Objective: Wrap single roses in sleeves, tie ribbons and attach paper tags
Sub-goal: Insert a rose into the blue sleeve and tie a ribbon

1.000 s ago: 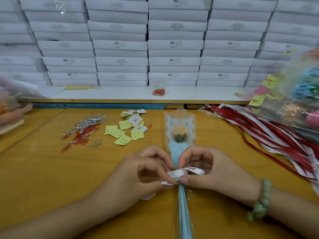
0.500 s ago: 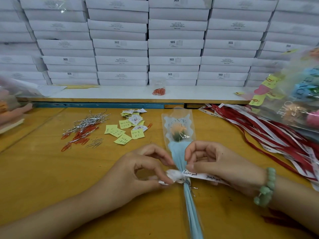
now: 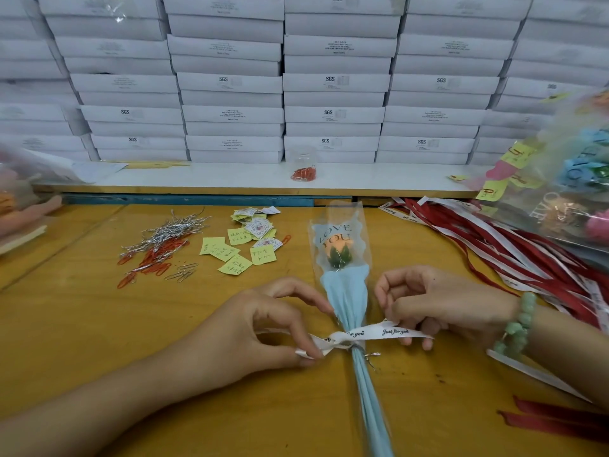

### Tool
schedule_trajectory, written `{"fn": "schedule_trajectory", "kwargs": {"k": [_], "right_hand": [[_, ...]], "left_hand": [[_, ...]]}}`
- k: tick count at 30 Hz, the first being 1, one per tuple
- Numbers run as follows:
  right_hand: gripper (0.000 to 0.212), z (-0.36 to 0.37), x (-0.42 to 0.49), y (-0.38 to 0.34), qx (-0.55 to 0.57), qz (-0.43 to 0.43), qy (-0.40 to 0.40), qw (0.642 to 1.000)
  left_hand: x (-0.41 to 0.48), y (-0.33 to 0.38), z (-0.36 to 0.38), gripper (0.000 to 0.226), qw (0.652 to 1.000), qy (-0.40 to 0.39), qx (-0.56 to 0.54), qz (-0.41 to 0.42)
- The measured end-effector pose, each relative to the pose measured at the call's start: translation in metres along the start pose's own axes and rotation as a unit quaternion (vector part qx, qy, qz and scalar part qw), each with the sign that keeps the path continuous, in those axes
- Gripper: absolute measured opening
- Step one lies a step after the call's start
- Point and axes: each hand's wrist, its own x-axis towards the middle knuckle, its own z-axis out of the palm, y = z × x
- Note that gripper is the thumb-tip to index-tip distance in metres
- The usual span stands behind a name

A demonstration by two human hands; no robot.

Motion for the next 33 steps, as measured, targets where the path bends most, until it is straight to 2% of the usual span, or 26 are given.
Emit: {"fn": "schedule_trajectory", "kwargs": {"k": [7, 10, 14, 16, 18, 21, 25, 29, 33], "right_hand": [[0.016, -0.007, 0.001, 0.001, -0.034, 0.011, -0.011, 0.999], [0.01, -0.006, 0.0, 0.002, -0.053, -0.009, 0.004, 0.999], [0.011, -0.003, 0.002, 0.008, -0.092, -0.092, 0.125, 0.984], [0.01, -0.001, 0.005, 0.012, -0.121, -0.145, 0.198, 0.962], [0.018, 0.0, 0.006, 0.016, -0.124, -0.175, 0.219, 0.952], [0.038, 0.0, 0.007, 0.019, -0.168, -0.188, 0.195, 0.948], [0.041, 0.003, 0.008, 0.022, -0.186, -0.193, 0.154, 0.951], [0.04, 0.005, 0.007, 0.02, -0.142, -0.19, 0.138, 0.962], [0.04, 0.006, 0.005, 0.017, -0.061, -0.186, 0.098, 0.976]], "left_hand": [[0.0, -0.002, -0.001, 0.003, 1.0, -0.014, 0.021, -0.005], [0.001, -0.003, -0.002, 0.008, 1.0, -0.026, 0.013, -0.003], [0.0, 0.002, -0.005, 0.03, 0.996, -0.056, -0.063, -0.001], [-0.001, 0.003, -0.006, 0.034, 0.994, -0.023, -0.103, -0.015], [0.0, 0.0, -0.006, 0.033, 0.992, 0.031, -0.115, -0.031], [0.002, -0.004, -0.003, 0.026, 0.99, 0.077, -0.101, -0.054], [0.003, -0.004, 0.0, 0.021, 0.996, 0.045, -0.066, -0.05], [0.003, -0.005, 0.0, 0.021, 0.997, 0.033, -0.053, -0.049], [0.002, -0.007, 0.0, 0.018, 0.996, 0.058, -0.042, -0.05]]}}
